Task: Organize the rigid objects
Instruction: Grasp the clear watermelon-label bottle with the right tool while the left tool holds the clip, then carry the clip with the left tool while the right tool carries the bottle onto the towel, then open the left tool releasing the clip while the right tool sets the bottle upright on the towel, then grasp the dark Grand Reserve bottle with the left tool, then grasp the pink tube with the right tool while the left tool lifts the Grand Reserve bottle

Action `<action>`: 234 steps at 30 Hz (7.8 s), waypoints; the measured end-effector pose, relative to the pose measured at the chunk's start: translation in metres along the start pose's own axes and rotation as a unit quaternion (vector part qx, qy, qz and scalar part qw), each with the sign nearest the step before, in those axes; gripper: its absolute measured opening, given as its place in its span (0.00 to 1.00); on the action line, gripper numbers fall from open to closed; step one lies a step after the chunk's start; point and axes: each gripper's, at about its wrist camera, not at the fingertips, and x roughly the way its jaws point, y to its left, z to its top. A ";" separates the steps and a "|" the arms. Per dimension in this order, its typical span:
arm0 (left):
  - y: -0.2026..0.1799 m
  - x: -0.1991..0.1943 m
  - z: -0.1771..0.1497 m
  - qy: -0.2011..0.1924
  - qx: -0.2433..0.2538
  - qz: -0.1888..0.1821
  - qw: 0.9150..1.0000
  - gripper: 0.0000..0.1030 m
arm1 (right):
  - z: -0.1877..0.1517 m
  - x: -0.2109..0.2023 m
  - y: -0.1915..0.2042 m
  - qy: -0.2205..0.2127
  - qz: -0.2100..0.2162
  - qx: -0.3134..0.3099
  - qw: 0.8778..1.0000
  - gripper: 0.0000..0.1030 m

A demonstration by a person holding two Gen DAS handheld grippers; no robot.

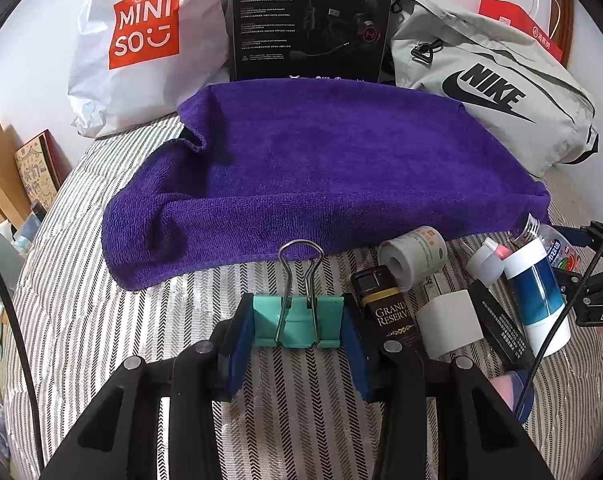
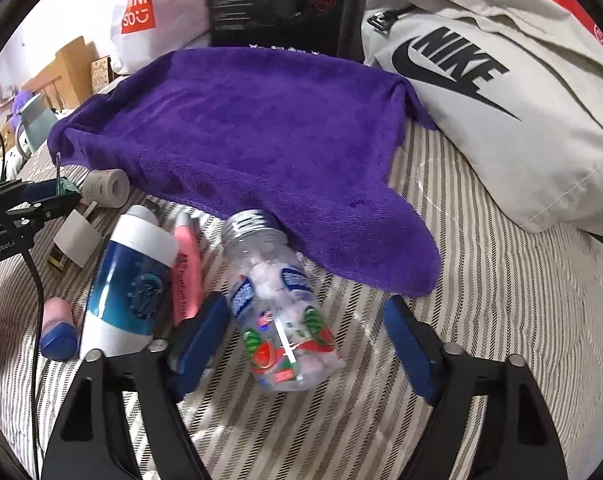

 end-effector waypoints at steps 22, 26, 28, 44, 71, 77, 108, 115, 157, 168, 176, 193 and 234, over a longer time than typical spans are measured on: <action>0.001 0.000 -0.001 0.001 0.000 -0.003 1.000 0.38 | -0.002 -0.006 0.005 -0.009 0.043 -0.049 0.998 0.44; 0.001 0.000 -0.001 0.001 0.001 -0.002 1.000 0.38 | -0.004 -0.008 0.009 0.006 0.047 -0.056 0.997 0.44; 0.001 0.000 0.000 0.000 -0.003 -0.001 1.000 0.38 | -0.004 -0.008 0.010 0.006 0.045 -0.052 0.998 0.45; 0.012 -0.019 -0.002 0.004 -0.016 -0.022 1.000 0.38 | -0.016 -0.024 0.002 0.021 0.062 -0.014 0.998 0.41; 0.018 -0.034 0.001 0.005 -0.019 -0.034 0.999 0.38 | -0.030 -0.037 0.012 0.037 0.070 -0.032 0.996 0.39; 0.022 -0.041 0.016 -0.004 -0.021 -0.035 0.999 0.38 | -0.021 -0.047 0.007 0.029 0.082 -0.012 0.996 0.39; 0.037 0.056 0.144 0.006 -0.019 -0.038 0.999 0.38 | 0.130 0.028 -0.021 -0.006 0.073 0.039 0.997 0.39; 0.028 0.095 0.164 0.026 -0.014 -0.043 0.999 0.38 | 0.152 0.055 -0.018 0.005 0.054 0.024 0.998 0.39; 0.013 0.012 0.119 0.013 -0.009 0.008 1.000 0.68 | 0.112 -0.002 -0.020 -0.028 0.034 0.054 0.998 0.76; 0.009 -0.034 0.042 0.023 -0.018 0.001 1.000 0.70 | 0.040 -0.052 0.001 -0.030 0.044 0.095 0.994 0.79; -0.005 -0.017 0.002 0.053 -0.009 -0.025 0.998 0.70 | -0.004 -0.062 0.003 -0.015 0.042 0.123 0.991 0.79; -0.006 -0.002 -0.007 0.041 -0.001 0.019 0.999 0.74 | -0.024 -0.053 0.014 0.002 0.051 0.131 0.990 0.79; -0.022 -0.003 -0.002 0.029 0.041 -0.024 0.998 0.22 | 0.002 -0.003 0.042 -0.021 0.041 -0.031 0.998 0.31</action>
